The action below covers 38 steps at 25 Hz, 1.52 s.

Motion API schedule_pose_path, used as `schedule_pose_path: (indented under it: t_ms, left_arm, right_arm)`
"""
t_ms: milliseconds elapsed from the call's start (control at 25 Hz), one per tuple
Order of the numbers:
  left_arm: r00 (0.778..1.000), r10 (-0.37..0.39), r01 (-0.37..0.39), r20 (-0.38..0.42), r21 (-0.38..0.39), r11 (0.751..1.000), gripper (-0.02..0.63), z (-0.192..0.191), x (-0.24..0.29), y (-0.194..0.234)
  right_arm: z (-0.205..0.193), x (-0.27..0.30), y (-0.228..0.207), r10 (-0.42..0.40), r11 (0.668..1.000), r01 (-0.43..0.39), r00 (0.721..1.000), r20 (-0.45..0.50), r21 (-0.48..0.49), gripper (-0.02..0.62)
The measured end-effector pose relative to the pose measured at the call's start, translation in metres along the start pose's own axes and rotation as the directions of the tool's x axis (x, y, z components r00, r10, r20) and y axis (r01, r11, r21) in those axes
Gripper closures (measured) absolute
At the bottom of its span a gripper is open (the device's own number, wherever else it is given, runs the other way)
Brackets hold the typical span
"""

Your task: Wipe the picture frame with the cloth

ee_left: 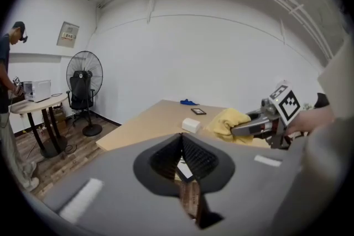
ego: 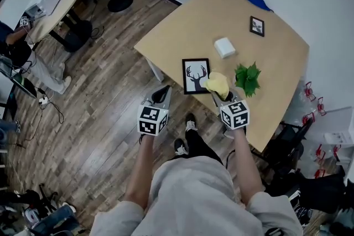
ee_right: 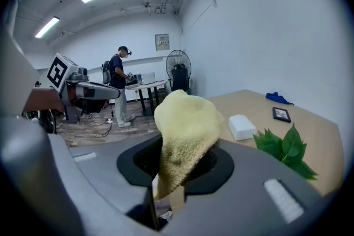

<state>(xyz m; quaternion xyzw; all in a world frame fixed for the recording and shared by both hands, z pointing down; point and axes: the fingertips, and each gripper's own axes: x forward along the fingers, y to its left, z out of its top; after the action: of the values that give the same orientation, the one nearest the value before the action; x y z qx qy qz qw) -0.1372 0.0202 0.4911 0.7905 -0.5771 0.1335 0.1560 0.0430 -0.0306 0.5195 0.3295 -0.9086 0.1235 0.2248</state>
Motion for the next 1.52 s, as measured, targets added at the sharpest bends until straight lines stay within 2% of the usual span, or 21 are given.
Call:
schedule_pose_path:
  t_ms: [240,480,560,680,880,1080,1160,1280,1520]
  left_arm:
    - [0.989,-0.125,0.131,-0.079,0.074,0.989,0.554,-0.013,0.051,-0.001]
    - [0.958,-0.211,0.243,-0.195,0.158,0.957,0.554,-0.035,0.104,0.003]
    - [0.935,-0.242,0.295,-0.258,0.188,0.937,0.554,-0.049,0.121,0.000]
    - [0.889,-0.278,0.372,-0.365,0.219,0.902,0.554,-0.070,0.139,-0.005]
    - [0.815,-0.299,0.465,-0.496,0.252,0.849,0.554,-0.096,0.166,-0.010]
    - [0.713,-0.280,0.570,-0.643,0.298,0.766,0.554,-0.131,0.181,-0.002]
    - [0.695,-0.279,0.585,-0.663,0.294,0.756,0.554,-0.137,0.190,-0.003]
    - [0.685,-0.275,0.589,-0.675,0.290,0.754,0.554,-0.138,0.200,-0.004]
    - [0.637,-0.217,0.630,-0.740,0.337,0.700,0.554,-0.148,0.209,0.008]
  right_arm:
    - [0.024,0.032,-0.037,-0.006,0.999,0.006,1.000,-0.002,-0.041,0.509]
    - [0.034,0.072,-0.062,-0.030,0.998,0.029,1.000,-0.005,-0.059,0.509]
    - [0.029,0.082,-0.069,-0.035,0.996,0.032,0.999,-0.035,-0.078,0.509]
    - [0.023,0.095,-0.077,-0.039,0.996,0.034,0.997,-0.061,-0.077,0.509]
    - [0.017,0.113,-0.088,-0.037,0.995,0.030,0.996,-0.078,-0.096,0.509]
    - [0.017,0.124,-0.090,-0.010,0.996,0.001,0.995,-0.097,-0.094,0.509]
    - [0.012,0.126,-0.096,-0.007,0.996,-0.003,0.994,-0.109,-0.093,0.509]
    - [-0.001,0.133,-0.101,0.005,0.998,-0.013,0.993,-0.119,-0.066,0.509]
    - [-0.007,0.144,-0.100,0.041,0.998,-0.047,0.992,-0.118,-0.044,0.509]
